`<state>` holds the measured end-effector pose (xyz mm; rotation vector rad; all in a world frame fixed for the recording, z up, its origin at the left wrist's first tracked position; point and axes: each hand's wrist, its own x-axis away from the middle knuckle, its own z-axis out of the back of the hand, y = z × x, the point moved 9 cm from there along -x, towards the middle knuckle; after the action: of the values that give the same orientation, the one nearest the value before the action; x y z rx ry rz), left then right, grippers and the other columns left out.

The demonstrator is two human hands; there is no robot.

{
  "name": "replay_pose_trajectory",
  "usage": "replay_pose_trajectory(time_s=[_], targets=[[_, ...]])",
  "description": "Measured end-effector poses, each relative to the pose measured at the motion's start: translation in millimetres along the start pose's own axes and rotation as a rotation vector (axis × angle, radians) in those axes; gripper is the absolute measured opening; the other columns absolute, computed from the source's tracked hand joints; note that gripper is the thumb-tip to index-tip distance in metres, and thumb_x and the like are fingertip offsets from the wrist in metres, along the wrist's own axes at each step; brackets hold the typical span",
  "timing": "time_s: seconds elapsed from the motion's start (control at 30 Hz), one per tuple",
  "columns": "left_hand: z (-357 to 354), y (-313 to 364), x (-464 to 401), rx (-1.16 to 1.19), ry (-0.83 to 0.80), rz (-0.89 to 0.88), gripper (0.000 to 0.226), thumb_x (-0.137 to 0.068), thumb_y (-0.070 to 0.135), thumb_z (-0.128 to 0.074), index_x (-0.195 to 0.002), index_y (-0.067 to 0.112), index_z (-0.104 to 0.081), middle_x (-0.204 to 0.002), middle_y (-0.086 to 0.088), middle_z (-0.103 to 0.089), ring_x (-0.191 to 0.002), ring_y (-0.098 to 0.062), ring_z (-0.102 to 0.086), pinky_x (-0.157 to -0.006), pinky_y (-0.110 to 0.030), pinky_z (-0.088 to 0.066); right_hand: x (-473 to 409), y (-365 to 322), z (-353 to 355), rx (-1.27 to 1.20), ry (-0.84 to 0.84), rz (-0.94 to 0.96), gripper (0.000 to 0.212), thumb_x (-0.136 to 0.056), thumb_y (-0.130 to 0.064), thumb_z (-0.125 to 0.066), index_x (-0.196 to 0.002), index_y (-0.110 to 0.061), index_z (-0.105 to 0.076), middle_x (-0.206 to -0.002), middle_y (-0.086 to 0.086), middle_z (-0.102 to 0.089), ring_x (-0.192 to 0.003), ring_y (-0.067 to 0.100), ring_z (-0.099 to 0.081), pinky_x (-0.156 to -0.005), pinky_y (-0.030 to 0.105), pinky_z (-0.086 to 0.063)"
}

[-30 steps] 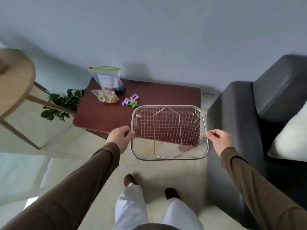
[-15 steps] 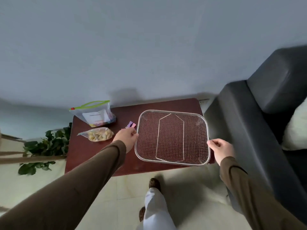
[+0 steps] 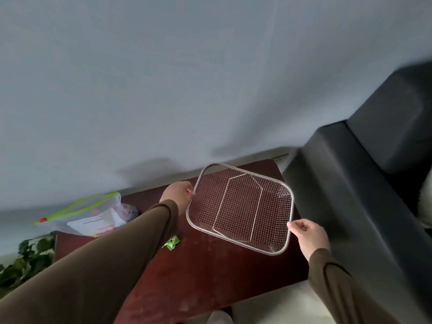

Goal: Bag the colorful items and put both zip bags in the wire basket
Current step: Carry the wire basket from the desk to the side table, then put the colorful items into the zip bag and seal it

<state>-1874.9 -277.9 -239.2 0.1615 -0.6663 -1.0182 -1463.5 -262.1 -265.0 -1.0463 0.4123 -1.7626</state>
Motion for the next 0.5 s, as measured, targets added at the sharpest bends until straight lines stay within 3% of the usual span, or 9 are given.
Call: replay_pose_trajectory(time_s=[0.5], targets=[[-29.1,5.2,-56.6,0.032,-0.005,-0.053,0.018,-0.091,0.026,-0.067,-0.100,0.014,-0.077,-0.104,-0.009,-0.075,-0.100,-0.028,-0.068,-0.087,-0.035,-0.050,-19.3,20.5,-10.4,0.032,0.060,-0.054,0.017,-0.085,-0.033,-0.071,-0.074,-0.020,-0.071,-0.079,0.000,-0.073,-0.081,0.021,-0.067,-0.073,0.035,-0.050]])
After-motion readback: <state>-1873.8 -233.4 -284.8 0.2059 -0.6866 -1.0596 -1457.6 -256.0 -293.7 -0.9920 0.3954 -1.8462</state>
